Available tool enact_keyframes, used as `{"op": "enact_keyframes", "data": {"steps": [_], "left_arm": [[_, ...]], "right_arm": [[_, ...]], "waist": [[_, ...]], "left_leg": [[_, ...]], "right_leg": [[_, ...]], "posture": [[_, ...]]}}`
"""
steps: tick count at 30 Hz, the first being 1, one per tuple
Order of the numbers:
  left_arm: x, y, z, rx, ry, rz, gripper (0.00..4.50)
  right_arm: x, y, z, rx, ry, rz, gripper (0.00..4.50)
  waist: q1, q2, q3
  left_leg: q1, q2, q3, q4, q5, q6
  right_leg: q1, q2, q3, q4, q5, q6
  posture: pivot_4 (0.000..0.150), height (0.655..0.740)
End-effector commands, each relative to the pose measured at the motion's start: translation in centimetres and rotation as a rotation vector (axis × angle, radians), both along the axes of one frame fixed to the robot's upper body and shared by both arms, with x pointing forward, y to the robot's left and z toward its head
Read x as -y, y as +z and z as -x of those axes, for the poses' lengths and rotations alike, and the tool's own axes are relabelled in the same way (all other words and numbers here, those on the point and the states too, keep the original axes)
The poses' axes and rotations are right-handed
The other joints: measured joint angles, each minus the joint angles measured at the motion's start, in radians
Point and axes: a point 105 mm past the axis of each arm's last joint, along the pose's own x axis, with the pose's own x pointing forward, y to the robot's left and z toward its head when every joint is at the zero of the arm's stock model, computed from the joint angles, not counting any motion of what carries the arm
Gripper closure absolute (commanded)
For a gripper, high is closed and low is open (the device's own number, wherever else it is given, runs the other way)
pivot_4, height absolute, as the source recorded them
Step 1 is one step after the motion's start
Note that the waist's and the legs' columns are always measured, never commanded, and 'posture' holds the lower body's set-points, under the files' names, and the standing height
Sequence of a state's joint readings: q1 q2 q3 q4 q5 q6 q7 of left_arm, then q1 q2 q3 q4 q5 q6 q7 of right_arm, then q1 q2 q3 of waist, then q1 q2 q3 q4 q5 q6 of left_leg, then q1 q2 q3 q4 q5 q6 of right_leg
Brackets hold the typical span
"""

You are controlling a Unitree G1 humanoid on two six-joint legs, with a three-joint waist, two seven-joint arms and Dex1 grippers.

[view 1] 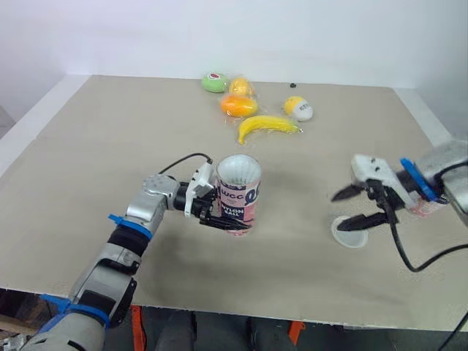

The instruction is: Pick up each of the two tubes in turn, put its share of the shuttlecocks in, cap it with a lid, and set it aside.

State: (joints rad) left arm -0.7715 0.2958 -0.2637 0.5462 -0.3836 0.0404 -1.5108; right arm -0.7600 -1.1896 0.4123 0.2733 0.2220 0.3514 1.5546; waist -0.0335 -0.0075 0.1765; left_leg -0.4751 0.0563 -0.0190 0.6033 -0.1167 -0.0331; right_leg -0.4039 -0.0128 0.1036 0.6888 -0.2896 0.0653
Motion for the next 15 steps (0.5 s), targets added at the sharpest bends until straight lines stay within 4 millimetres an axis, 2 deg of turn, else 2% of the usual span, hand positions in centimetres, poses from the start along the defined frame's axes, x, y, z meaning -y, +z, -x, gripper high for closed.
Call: {"op": "enact_keyframes", "data": {"steps": [1,4,15], "left_arm": [[1.4,0.2,0.1,0.086,-0.008,0.024,1.30],[2.1,-0.5,0.3,0.098,-0.023,0.005,1.30],[2.2,-1.2,0.4,0.095,-0.031,-0.009,1.30]], "right_arm": [[2.3,0.0,-0.8,0.029,-0.095,0.020,0.57],[3.1,-0.8,-1.0,0.007,-0.120,0.033,0.57],[3.5,-2.0,-2.2,0.022,-0.163,0.038,0.57]], "waist": [[0.000,0.000,0.000],[-0.003,0.000,0.000],[-0.011,0.000,0.000]], "left_leg": [[0.000,0.000,0.001,0.001,0.000,0.000],[0.002,0.000,0.001,0.001,0.001,-0.001],[0.003,-0.001,0.000,0.001,0.002,-0.001]], "right_leg": [[0.000,0.000,0.001,0.000,0.001,0.001],[0.001,0.000,0.002,0.000,0.002,0.002],[0.003,0.000,0.002,0.000,0.003,0.002]], "posture": [[0.150,0.7321],[0.150,0.7321],[0.150,0.7321]]}}
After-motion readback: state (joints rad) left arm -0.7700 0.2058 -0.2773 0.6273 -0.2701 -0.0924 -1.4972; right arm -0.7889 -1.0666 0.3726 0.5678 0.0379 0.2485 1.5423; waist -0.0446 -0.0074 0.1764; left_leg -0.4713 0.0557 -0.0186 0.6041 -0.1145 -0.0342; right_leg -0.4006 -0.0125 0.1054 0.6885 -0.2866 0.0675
